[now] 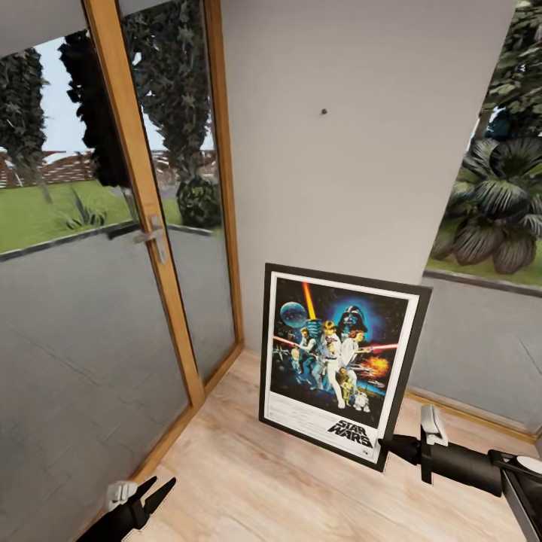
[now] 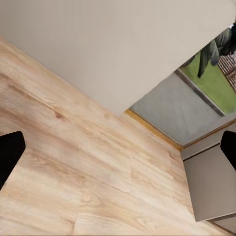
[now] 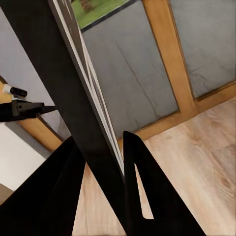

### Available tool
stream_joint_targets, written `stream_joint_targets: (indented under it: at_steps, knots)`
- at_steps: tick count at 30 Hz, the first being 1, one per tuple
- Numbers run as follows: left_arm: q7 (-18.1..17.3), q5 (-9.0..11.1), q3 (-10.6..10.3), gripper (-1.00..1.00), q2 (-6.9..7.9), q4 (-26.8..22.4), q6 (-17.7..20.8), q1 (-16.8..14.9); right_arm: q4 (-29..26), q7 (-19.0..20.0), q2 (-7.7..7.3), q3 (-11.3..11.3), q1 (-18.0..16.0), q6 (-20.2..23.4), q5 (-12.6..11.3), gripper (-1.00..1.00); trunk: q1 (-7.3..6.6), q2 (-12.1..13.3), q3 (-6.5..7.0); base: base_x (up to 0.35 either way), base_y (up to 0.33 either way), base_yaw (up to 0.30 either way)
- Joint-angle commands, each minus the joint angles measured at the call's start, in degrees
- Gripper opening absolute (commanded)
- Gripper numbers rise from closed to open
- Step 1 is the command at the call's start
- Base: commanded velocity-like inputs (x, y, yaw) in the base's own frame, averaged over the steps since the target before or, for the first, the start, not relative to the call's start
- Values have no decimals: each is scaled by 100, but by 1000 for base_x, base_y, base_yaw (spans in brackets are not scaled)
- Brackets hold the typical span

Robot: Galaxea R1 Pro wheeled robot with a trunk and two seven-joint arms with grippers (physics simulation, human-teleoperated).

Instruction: Pick up the poster from the kitchen countertop and hang it on one of the wall nails in the kitchen.

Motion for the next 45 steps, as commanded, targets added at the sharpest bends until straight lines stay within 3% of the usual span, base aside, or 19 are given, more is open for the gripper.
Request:
stream_joint_targets:
  at_steps: [1,16,27,45]
  knots:
    - [-20,-17,24,100,8,7,-28,-4,-5,26,-1,-3,-5,69,-19,-100,6,-12,-13,223,303,0]
    - [-23,-17,24,100,33,7,-30,-5,-17,28,-1,6,-5,88,-15,-100,6,-12,-13,221,286,-210]
    - [-48,-17,24,100,33,7,-43,-5,-17,28,-1,3,2,82,-19,-100,6,-12,-13,21,20,-52]
    - [-49,-17,24,100,33,7,-43,-3,-17,20,-1,13,4,95,-15,-100,6,-12,-13,0,0,-287]
